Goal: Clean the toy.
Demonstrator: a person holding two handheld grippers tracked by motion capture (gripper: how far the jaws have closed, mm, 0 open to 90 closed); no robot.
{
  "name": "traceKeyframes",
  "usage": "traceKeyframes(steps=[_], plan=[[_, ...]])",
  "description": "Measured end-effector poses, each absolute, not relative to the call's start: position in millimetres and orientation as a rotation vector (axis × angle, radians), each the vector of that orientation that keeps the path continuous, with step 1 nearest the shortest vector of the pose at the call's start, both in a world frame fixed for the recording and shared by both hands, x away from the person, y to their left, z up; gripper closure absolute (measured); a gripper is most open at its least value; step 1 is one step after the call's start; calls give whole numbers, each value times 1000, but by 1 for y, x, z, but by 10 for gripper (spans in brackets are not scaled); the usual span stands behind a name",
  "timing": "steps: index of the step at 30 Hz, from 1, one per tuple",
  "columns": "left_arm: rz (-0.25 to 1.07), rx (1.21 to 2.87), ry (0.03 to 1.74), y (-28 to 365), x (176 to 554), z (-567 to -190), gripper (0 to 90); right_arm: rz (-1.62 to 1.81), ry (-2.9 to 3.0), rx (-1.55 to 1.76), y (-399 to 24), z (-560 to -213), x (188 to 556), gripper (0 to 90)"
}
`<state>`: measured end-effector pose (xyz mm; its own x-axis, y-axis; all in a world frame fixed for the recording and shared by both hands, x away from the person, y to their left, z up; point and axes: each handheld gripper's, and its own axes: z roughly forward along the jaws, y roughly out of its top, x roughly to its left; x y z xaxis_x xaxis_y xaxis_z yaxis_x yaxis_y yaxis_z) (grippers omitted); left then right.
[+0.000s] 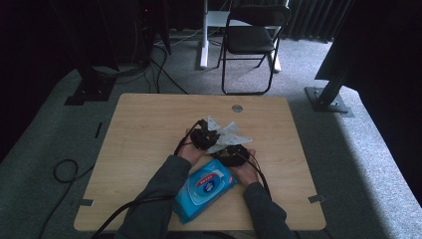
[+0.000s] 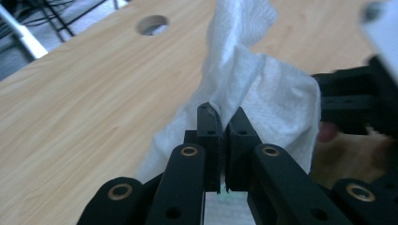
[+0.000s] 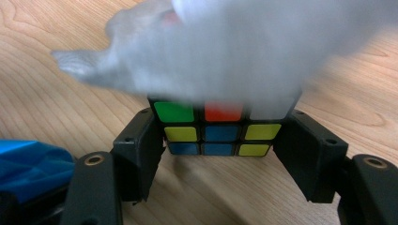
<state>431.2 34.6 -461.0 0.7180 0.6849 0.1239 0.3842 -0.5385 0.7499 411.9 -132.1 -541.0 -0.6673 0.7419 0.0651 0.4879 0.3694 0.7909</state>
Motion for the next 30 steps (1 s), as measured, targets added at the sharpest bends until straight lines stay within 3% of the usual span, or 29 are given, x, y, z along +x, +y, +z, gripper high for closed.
traceKeyframes(steps=[15, 26, 30], plan=[[554, 2105, 992, 89, 441, -464, 867, 1155, 2344, 1057, -139, -536, 408, 343], [553, 2097, 1042, 103, 442, -472, 867, 1187, 2306, 1034, -154, -525, 404, 525], [545, 2107, 1048, 104, 442, -477, 866, 1251, 2278, 1018, -155, -517, 400, 533]])
